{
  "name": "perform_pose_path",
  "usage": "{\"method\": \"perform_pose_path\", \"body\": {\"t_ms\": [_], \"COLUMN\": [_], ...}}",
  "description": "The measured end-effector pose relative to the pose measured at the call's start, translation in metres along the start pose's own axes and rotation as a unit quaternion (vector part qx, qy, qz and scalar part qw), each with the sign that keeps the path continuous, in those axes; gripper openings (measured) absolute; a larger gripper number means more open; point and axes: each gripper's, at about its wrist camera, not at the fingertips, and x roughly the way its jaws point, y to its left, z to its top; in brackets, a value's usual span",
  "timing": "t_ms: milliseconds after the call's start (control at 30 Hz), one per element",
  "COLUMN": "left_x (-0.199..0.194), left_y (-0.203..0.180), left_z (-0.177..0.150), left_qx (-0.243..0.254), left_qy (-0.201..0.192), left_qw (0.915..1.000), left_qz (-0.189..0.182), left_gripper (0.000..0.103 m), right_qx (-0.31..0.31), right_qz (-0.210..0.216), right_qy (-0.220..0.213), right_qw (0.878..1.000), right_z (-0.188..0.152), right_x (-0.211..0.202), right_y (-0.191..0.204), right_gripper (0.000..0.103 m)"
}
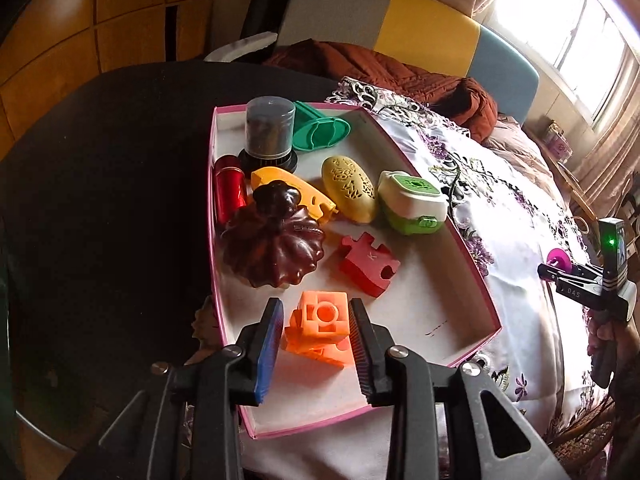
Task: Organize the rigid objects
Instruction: 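Carry the orange block into the tray and open the left tool while the right holds the magenta cup, then carry the magenta cup with the right tool into the tray and open it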
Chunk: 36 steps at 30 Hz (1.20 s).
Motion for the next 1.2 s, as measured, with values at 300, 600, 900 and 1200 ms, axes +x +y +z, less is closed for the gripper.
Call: {"method": "perform_pose_path", "body": {"t_ms": [300, 600, 900, 1200], "left_x": [-0.022, -0.048, -0.059, -0.067], "left_y": [-0.002, -0.005, 0.006, 0.016], "left_z": [-0.001, 0.003, 0.004, 0.001], "left_qx": [0.003, 0.009, -0.009, -0.022], "left_qy": [-0.030, -0.073, -0.096, -0.120], "left_qw": [0.9995, 0.9958, 0.9927, 0.9855], "left_qz": [0.013, 0.055, 0.072, 0.118], "left_gripper": [0.034, 0.034, 0.035, 0.039], "right_qx": [-0.003, -0.005, -0.012, -0.008], "right_qz": [-0.002, -0.004, -0.012, -0.036], "right_qy": [-0.001, -0.001, -0.004, 0.004], "right_qw": [1.000, 1.000, 1.000, 0.999], "right_z": [0.000, 0.000, -0.002, -0.001], "right_x": [0.000, -0.001, 0.000, 0.000], "right_y": [0.001, 0.001, 0.004, 0.010], "right_gripper": [0.047, 0.047, 0.047, 0.047]}}
